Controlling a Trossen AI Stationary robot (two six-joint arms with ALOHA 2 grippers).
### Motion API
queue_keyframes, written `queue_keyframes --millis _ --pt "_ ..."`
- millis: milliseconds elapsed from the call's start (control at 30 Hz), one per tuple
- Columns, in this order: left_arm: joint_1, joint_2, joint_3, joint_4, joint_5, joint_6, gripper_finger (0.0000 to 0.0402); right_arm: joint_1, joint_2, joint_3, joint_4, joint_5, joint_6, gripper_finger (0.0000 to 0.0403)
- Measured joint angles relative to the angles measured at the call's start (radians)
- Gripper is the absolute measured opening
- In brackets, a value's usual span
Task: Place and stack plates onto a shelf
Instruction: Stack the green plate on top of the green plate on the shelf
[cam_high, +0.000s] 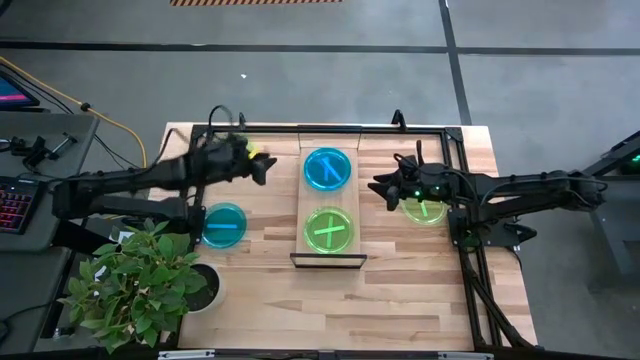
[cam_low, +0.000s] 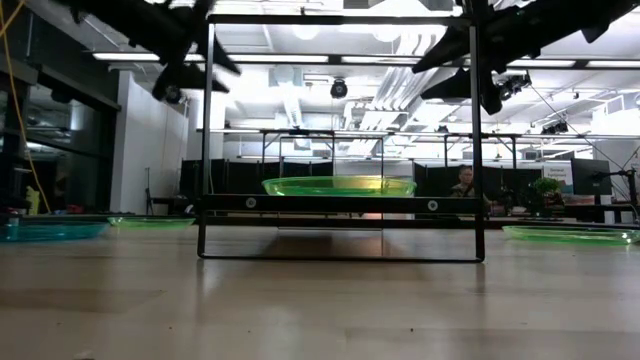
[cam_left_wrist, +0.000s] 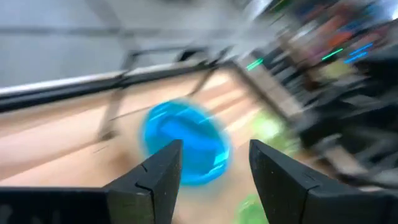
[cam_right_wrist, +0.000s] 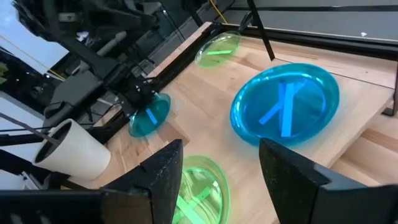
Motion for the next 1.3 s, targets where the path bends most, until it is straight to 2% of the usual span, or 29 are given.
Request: queue_keyframes --millis 167,333,467,600,833,1100,1300 --pt "0.149 0.168 0.2 -0.46 -0.004 0.032 0.0149 0.0 0.006 0.0 -0.005 0.0 0.016 0.0197" --pt "0.284 0.348 0.231 -0.625 0.042 0.178 0.0141 0.0 0.008 0.0 -0.01 0.0 0.02 0.0197" --pt "0.341 0.484 0.231 -0.652 0.054 0.303 0.0148 0.0 0.008 0.0 -0.019 0.0 0.018 0.0197" --pt "0.377 0.573 0.232 -0.624 0.05 0.362 0.0165 0.0 0.008 0.0 -0.023 0.0 0.012 0.0197" --pt "0.419 0.635 0.232 -0.598 -0.059 0.375 0.0199 0.0 0.009 0.0 -0.034 0.001 0.011 0.0197" --pt "0.481 0.717 0.232 -0.564 0.028 0.392 0.0205 0.0 0.009 0.0 -0.041 0.038 -0.004 0.0197" --pt "0.499 0.784 0.233 -0.559 -0.01 0.401 0.0202 0.0 0.009 0.0 -0.041 0.041 -0.004 0.0197"
